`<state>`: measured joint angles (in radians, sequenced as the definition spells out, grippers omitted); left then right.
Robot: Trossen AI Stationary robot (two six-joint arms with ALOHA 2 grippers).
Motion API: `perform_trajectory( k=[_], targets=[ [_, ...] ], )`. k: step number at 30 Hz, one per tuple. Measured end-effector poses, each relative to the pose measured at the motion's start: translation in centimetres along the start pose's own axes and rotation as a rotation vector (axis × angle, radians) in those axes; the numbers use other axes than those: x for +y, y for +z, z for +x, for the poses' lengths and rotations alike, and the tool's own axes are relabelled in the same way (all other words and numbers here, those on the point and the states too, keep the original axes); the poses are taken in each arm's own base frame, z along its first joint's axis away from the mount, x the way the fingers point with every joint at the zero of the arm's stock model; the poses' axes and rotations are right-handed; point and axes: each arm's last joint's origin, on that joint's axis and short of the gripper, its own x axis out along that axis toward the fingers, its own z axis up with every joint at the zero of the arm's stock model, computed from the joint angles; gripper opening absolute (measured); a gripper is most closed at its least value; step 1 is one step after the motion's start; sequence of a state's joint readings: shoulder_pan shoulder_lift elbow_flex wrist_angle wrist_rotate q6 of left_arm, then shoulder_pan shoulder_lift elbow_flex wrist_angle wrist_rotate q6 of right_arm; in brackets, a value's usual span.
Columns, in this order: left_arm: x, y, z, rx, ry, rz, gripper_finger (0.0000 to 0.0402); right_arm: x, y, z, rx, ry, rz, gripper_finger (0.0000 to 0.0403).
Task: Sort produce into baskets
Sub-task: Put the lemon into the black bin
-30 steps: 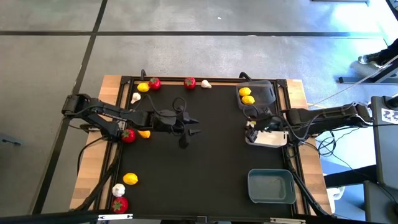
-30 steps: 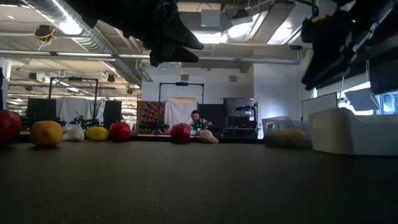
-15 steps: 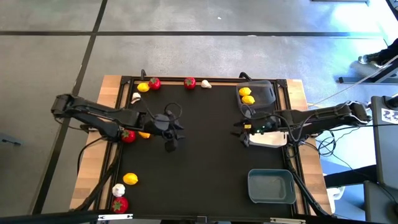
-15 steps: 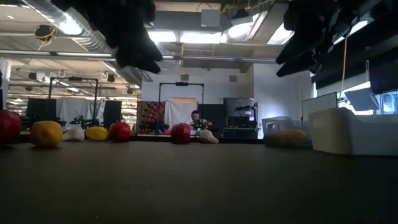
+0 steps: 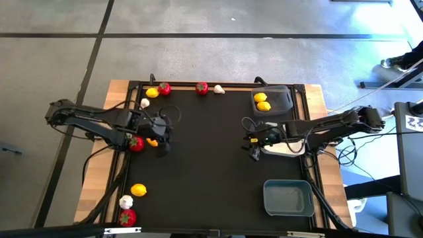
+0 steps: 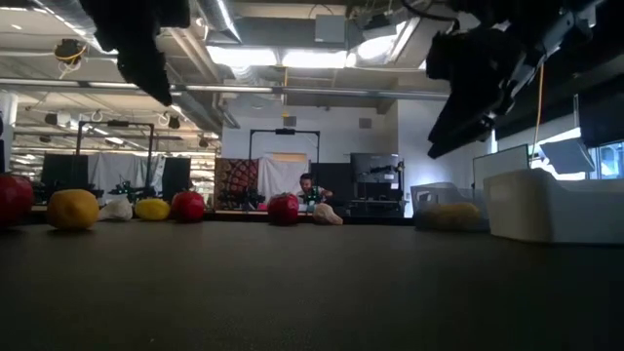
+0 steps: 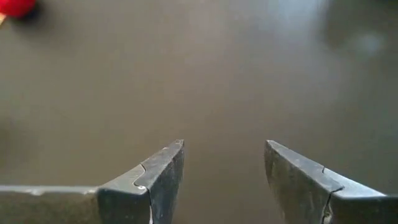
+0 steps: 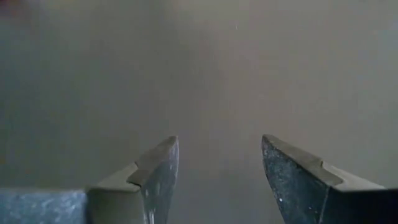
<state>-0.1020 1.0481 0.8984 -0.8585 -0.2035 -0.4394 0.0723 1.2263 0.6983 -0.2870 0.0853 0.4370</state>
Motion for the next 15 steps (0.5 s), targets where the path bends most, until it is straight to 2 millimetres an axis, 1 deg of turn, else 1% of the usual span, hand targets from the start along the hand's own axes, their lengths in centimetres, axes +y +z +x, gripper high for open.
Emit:
perform_trajectory(
  k=[3,8,11,15],
  targets=[
    [0.12,-0.29,0.07,0.051,0.022,0.080,0.0214,0.00,-0.06,0.34,0.008,-0.004,-0.001,0.0230],
    [0.06,-0.09,0.15,0.030,0.029,0.157,0.0214,0.00,-0.07,0.36,0.009,-0.004,-0.002,0.0230],
    [0.28,0.11,0.18,0.006,0.070,0.129,0.0219,0.00,-0.06,0.36,0.009,-0.004,-0.002,0.0230],
    [0.80,0.01,0.23,0.031,0.096,0.081,0.0247,0.00,-0.06,0.36,0.009,-0.004,-0.022,0.0230]
  ],
)
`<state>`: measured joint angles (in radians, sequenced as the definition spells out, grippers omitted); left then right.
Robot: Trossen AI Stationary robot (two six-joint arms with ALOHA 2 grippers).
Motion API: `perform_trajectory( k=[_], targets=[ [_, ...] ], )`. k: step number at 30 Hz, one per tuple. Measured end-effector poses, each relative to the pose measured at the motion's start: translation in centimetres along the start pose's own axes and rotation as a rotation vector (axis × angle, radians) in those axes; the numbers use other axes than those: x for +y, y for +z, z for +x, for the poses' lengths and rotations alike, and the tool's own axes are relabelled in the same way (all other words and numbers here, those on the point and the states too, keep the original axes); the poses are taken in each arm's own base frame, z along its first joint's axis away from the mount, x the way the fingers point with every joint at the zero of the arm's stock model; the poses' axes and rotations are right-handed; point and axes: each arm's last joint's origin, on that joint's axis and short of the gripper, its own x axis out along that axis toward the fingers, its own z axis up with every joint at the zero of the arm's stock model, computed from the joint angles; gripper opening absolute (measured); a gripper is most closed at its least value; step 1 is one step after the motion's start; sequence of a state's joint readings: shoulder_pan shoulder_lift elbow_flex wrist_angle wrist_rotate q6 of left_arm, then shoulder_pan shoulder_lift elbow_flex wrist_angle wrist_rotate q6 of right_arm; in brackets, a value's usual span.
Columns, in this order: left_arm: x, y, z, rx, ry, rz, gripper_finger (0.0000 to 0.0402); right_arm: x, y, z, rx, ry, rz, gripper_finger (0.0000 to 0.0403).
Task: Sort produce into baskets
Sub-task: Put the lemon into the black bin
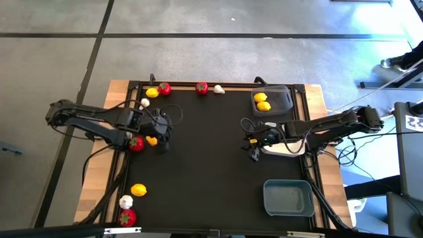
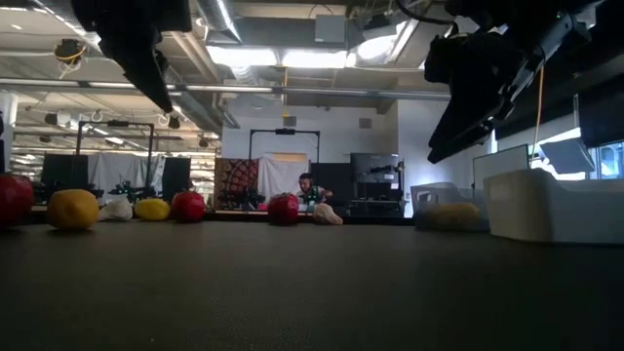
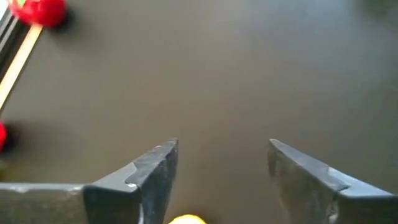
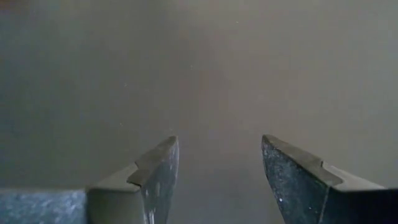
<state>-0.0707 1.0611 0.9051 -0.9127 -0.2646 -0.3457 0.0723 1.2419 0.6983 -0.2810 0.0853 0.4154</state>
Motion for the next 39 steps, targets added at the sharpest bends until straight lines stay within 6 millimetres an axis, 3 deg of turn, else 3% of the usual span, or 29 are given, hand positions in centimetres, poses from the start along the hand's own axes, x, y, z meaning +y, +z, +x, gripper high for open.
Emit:
perform_trajectory(
  k=[5,9,17,26,39],
  targets=[
    [1.0,-0.6,0.1,0.091,0.036,-0.066,0.0300,0.0,0.0,0.0,0.000,-0.001,-0.002,0.0230],
    [1.2,-1.2,0.1,0.152,0.053,-0.024,0.0323,0.0,0.0,0.0,0.000,-0.001,-0.002,0.0230],
    [1.2,-1.9,0.9,0.194,0.058,0.060,0.0318,0.0,0.0,0.0,-0.001,-0.001,-0.002,0.0230],
    [0.6,-3.0,4.0,0.385,0.073,0.064,0.0310,0.0,0.0,0.0,-0.004,-0.002,-0.001,0.0230],
    [-0.2,-4.1,8.4,0.734,0.129,0.288,0.0310,0.0,0.0,0.0,-0.004,-0.003,-0.002,0.0230]
  ],
)
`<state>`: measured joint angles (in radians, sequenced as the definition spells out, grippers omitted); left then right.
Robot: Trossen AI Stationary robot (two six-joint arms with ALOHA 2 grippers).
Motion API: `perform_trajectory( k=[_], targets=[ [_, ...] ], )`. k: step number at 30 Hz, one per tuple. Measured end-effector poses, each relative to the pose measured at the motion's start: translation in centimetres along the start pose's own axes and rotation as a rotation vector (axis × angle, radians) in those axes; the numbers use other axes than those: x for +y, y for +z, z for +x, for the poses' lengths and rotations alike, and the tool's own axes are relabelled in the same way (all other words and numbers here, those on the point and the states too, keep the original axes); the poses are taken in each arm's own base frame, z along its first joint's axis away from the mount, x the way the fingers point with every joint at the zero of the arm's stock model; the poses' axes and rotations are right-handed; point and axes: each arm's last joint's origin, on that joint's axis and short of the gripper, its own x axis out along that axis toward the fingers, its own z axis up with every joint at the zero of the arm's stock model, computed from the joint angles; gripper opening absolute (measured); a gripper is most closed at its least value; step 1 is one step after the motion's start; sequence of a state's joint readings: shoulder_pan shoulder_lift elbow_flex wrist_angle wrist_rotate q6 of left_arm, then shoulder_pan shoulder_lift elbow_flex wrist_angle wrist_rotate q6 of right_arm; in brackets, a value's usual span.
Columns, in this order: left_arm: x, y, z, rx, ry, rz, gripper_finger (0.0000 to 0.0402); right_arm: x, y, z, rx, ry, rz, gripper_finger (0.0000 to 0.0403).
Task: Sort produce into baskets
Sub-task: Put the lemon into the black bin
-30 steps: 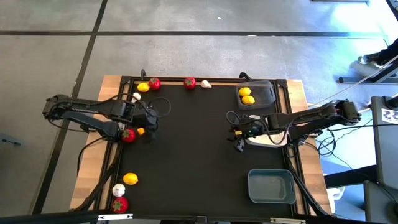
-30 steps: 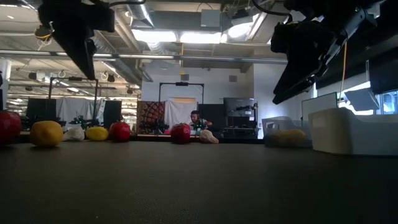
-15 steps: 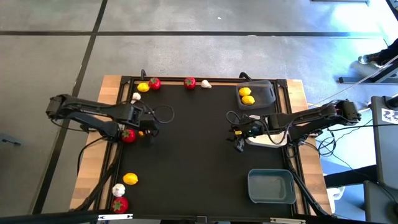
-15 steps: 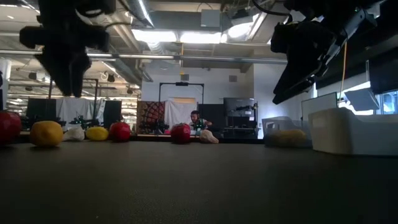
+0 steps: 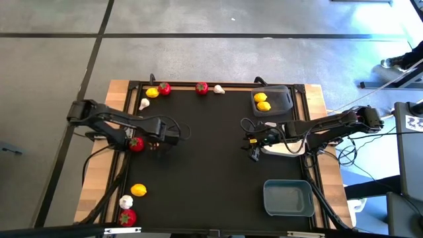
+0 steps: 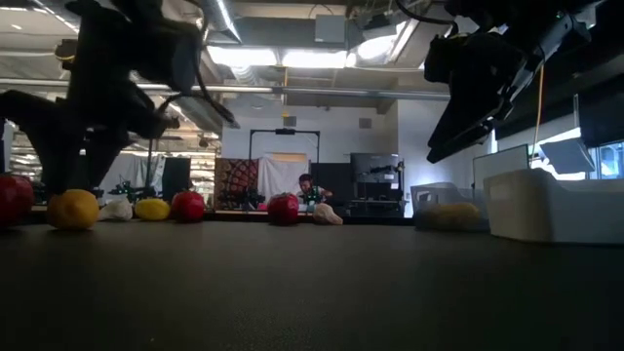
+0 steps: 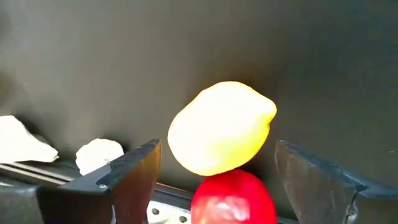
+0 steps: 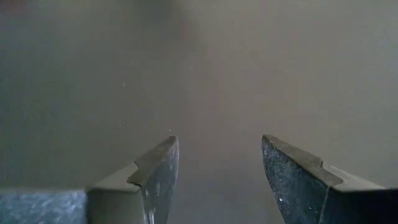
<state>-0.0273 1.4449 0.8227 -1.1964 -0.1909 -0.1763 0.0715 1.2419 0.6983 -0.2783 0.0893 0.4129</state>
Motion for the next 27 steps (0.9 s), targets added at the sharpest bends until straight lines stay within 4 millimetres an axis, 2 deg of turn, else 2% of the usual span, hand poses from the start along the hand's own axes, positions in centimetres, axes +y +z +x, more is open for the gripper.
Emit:
perform_trajectory(
  k=[10,19,27],
  targets=[
    [-0.5,1.1,1.5,0.080,0.010,0.108,0.0310,0.0,0.0,0.0,0.001,0.000,-0.003,0.0230],
    [-0.8,1.9,2.3,0.079,0.008,0.160,0.0308,0.0,0.0,0.0,0.001,0.000,-0.004,0.0230],
    [-0.8,1.6,2.4,0.129,0.013,0.172,0.0251,0.0,0.0,0.0,0.001,0.000,-0.004,0.0230]
  ],
)
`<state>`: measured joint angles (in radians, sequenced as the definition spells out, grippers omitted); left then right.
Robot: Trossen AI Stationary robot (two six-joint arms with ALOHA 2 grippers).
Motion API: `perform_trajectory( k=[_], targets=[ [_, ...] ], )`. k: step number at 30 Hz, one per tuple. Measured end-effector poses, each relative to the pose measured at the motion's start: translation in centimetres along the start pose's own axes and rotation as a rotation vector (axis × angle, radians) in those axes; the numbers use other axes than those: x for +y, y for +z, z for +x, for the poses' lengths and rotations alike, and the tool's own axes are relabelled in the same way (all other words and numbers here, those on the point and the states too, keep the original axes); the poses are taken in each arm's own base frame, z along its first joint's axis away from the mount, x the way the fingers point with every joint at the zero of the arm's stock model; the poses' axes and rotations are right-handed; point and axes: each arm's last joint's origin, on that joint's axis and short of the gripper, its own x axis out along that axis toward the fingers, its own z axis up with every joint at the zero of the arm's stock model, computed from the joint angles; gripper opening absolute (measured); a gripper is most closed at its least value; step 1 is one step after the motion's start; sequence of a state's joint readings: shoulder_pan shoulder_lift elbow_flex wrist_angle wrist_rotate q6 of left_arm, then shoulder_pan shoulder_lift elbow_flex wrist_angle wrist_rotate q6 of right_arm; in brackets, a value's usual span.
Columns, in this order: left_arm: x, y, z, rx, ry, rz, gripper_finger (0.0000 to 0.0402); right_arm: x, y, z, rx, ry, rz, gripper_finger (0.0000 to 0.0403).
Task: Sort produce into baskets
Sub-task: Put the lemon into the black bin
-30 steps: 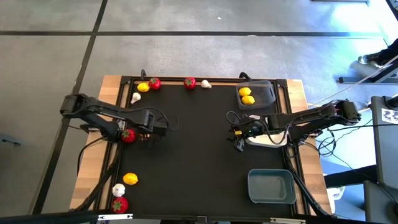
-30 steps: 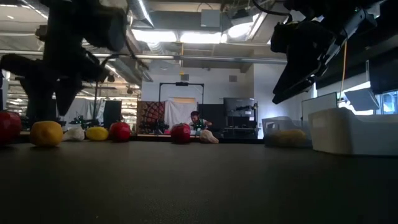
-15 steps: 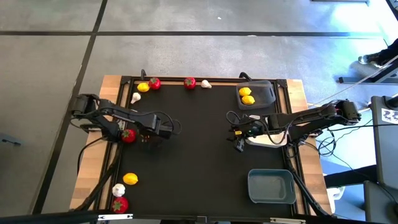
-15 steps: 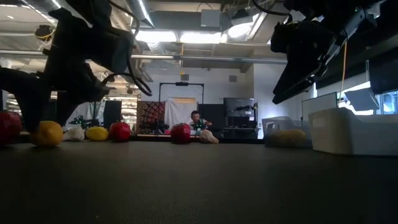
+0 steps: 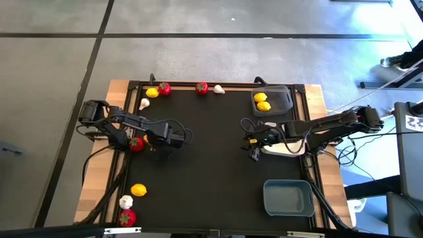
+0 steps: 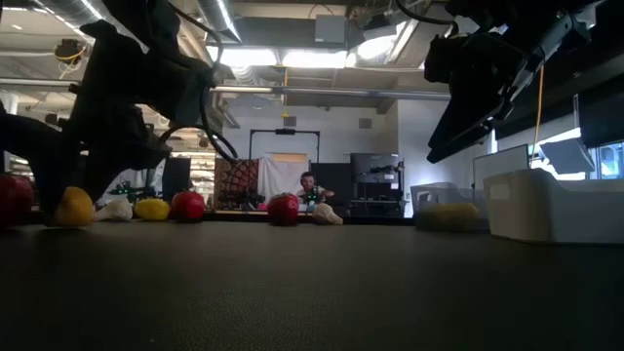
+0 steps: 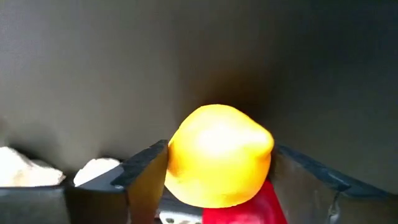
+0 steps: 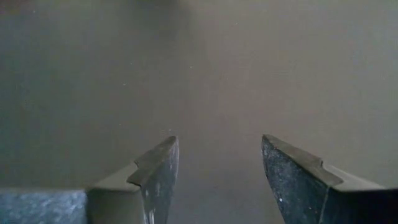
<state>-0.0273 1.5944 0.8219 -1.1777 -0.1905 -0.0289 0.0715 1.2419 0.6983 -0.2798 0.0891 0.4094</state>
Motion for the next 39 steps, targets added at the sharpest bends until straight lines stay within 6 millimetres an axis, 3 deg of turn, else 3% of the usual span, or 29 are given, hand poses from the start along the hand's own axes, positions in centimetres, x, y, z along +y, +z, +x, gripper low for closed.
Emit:
perform_trajectory(
  k=[7,11,18,24,33,39],
  targets=[
    [0.0,0.3,0.0,-0.030,-0.001,-0.040,0.0204,0.0,0.0,0.0,0.000,0.000,-0.003,0.0230],
    [0.1,0.7,-0.7,-0.065,-0.009,-0.069,0.0198,0.0,0.0,0.0,0.000,0.000,-0.003,0.0230],
    [0.8,0.9,-4.2,-0.225,-0.023,-0.141,0.0203,0.0,0.0,0.0,0.000,0.000,-0.004,0.0230],
    [1.4,1.2,-7.9,-0.499,-0.056,-0.234,0.0204,0.0,0.0,0.0,-0.002,0.001,-0.007,0.0230],
    [1.2,1.1,-10.9,-0.816,-0.103,-0.291,0.0205,0.3,0.8,0.0,-0.079,0.032,-0.037,0.0232],
    [0.6,1.6,-11.9,-0.926,-0.125,-0.290,0.0205,0.9,1.7,0.0,-0.173,0.099,-0.036,0.0286]
  ],
)
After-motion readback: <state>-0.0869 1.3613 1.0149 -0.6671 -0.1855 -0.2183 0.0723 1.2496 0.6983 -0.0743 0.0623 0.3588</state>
